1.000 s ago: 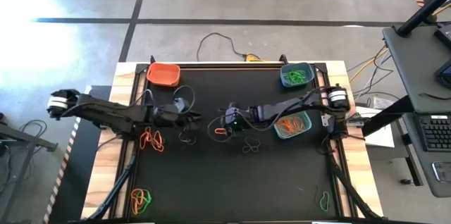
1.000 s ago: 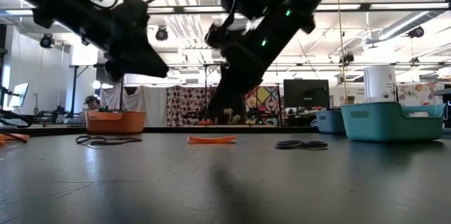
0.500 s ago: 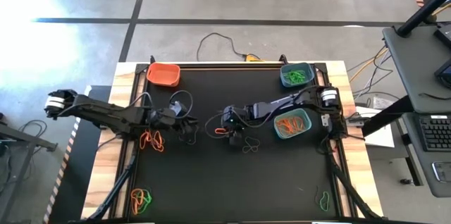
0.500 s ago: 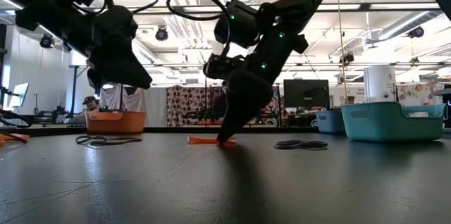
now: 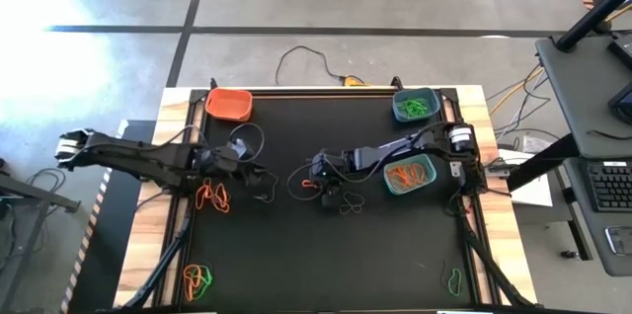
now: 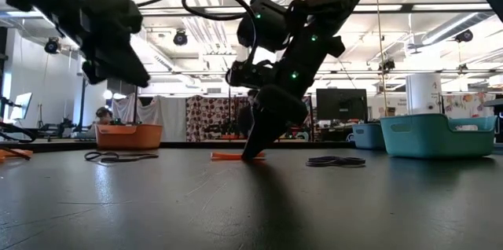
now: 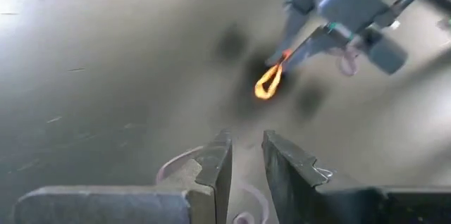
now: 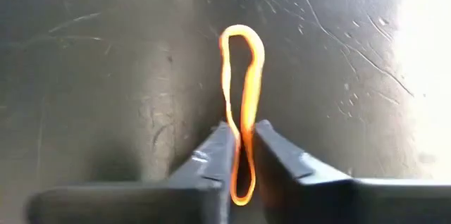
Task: Sort rubber bands into baskets
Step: Put the orange rubber band into the green bin
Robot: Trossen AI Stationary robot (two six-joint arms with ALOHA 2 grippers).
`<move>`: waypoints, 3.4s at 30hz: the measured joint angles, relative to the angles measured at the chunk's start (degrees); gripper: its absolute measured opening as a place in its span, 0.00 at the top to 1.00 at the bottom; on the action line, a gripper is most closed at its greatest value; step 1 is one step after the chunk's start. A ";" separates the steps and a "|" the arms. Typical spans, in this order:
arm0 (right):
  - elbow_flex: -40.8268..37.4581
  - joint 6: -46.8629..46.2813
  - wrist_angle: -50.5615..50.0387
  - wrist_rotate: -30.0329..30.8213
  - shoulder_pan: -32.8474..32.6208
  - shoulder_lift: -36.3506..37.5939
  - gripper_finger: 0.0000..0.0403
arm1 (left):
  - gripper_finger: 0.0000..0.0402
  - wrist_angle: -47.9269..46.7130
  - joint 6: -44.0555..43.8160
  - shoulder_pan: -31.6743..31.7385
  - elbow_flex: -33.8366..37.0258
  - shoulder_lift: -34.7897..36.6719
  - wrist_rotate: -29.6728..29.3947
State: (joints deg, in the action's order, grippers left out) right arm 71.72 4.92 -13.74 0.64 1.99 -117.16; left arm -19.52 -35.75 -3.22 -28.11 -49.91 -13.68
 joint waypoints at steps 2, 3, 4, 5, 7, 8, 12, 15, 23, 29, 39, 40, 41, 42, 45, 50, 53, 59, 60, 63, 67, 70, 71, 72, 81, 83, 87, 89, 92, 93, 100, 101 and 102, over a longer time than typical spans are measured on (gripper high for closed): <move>-0.07 -0.91 -0.33 0.63 -0.68 1.41 0.95 | 0.83 -5.06 0.07 0.00 -1.75 1.20 -1.02; -0.07 -1.02 -0.35 0.92 -0.90 2.29 0.96 | 0.83 -6.13 0.11 0.00 -2.50 1.43 -1.95; -0.07 -1.07 -0.35 1.37 -1.15 2.85 0.96 | 0.83 -6.79 0.08 0.00 -3.33 1.62 -2.87; -0.01 -1.10 -0.53 1.96 -1.34 3.48 0.97 | 0.83 -7.69 0.07 0.00 -3.91 1.85 -4.35; -0.07 -1.15 -0.89 2.30 -1.46 4.60 0.97 | 0.83 -9.17 -1.95 0.00 -4.62 2.05 -7.65; -0.13 -1.51 -1.48 2.42 -1.47 5.41 0.98 | 0.83 -9.12 -4.49 -0.05 -4.89 2.07 -8.55; -0.48 -4.03 -6.48 2.39 -1.69 9.59 0.98 | 0.83 -4.30 -10.57 -1.07 -6.01 2.47 -3.02; -0.61 -5.23 -12.27 2.39 -1.95 14.32 0.98 | 0.83 -3.49 -9.91 -3.59 -9.75 2.93 -0.79; -1.07 -14.95 -39.30 2.62 -2.26 29.15 0.98 | 0.83 -10.13 -6.70 -12.32 -17.62 3.65 -9.63; -4.30 -36.36 -54.78 3.37 -5.00 41.30 0.98 | 0.83 -11.95 -8.13 -14.49 -15.58 3.51 -10.03; -21.91 -67.77 -59.69 -0.51 -3.49 46.95 0.98 | 0.83 -11.92 -1.71 -14.49 -12.91 3.23 -10.36; -23.46 -68.57 -58.80 0.00 -2.89 46.79 0.98 | 0.83 -12.11 -0.42 -14.47 -13.06 3.25 -10.42; -24.88 -69.10 -57.51 0.71 -2.34 46.77 0.98 | 0.83 -12.05 0.88 -14.41 -13.33 3.26 -10.44; -26.25 -69.47 -56.24 1.78 -1.68 46.75 0.98 | 0.83 -12.03 2.05 -14.40 -13.62 3.36 -10.44; -29.29 -69.89 -52.29 4.79 0.03 46.81 0.98 | 0.83 -12.96 4.81 -14.40 -14.66 3.82 -10.47; -31.56 -69.47 -46.65 8.69 1.53 46.82 0.98 | 0.83 -18.00 5.05 -14.40 -15.40 4.92 -11.87; -32.53 -70.31 -44.43 9.69 2.29 46.82 0.98 | 0.83 -19.66 3.68 -14.40 -15.39 5.29 -11.93; -33.87 -73.35 -44.48 8.18 2.83 46.43 0.91 | 0.82 -20.64 1.59 -14.40 -15.37 5.27 -11.91; -33.94 -73.41 -44.54 7.72 2.83 46.44 0.88 | 0.82 -20.78 1.09 -14.40 -15.37 5.27 -11.90; -33.82 -73.11 -45.19 6.30 2.83 46.51 0.79 | 0.81 -22.60 -0.93 -14.40 -15.37 5.31 -11.87; -30.46 -70.06 -48.91 6.78 2.66 46.55 0.68 | 0.76 -30.31 -7.84 -14.32 -15.33 5.23 -11.93; -26.51 -66.27 -52.47 6.89 2.66 46.58 0.61 | 0.72 -34.67 -11.93 -14.37 -15.18 5.00 -12.19; -25.12 -65.34 -53.61 6.91 2.66 46.58 0.60 | 0.70 -34.80 -12.48 -14.36 -15.10 5.04 -12.21; -23.75 -64.94 -54.70 6.89 2.66 46.59 0.58 | 0.68 -34.65 -12.80 -14.37 -14.95 5.14 -12.28; -12.64 -61.43 -59.05 7.59 1.50 46.60 0.52 | 0.52 -33.34 -16.01 -14.38 -10.48 5.03 -12.44; -10.58 -62.11 -59.66 8.48 0.64 46.60 0.51 | 0.51 -32.49 -16.51 -14.54 -9.04 5.14 -12.41; -7.53 -64.14 -59.41 9.99 -0.94 46.58 0.50 | 0.51 -30.67 -19.45 -15.20 -6.36 5.22 -11.38; -6.52 -65.53 -58.45 10.01 -1.66 46.55 0.50 | 0.51 -30.20 -21.35 -15.26 -5.26 4.84 -10.41; -6.19 -68.30 -54.09 10.20 -3.53 46.55 0.51 | 0.51 -30.15 -23.78 -15.28 -3.36 3.90 -8.62; -6.23 -68.93 -51.92 10.44 -4.42 46.55 0.51 | 0.51 -30.16 -24.68 -15.28 -2.77 3.51 -7.75; -6.88 -72.07 -32.98 15.60 -11.89 44.82 0.52 | 0.51 -31.01 -33.66 -16.14 0.54 1.25 -1.73; -6.88 -72.19 -29.77 16.92 -12.97 44.43 0.52 | 0.51 -31.00 -35.13 -16.72 1.05 0.92 -1.03; -6.83 -72.17 -26.86 18.28 -13.98 43.80 0.52 | 0.51 -30.86 -35.86 -17.43 1.52 0.44 -0.48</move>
State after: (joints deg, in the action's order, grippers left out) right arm 64.89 -67.25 -40.60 18.92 -11.99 -73.36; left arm -50.39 -71.61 -20.66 -26.59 -49.47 -14.16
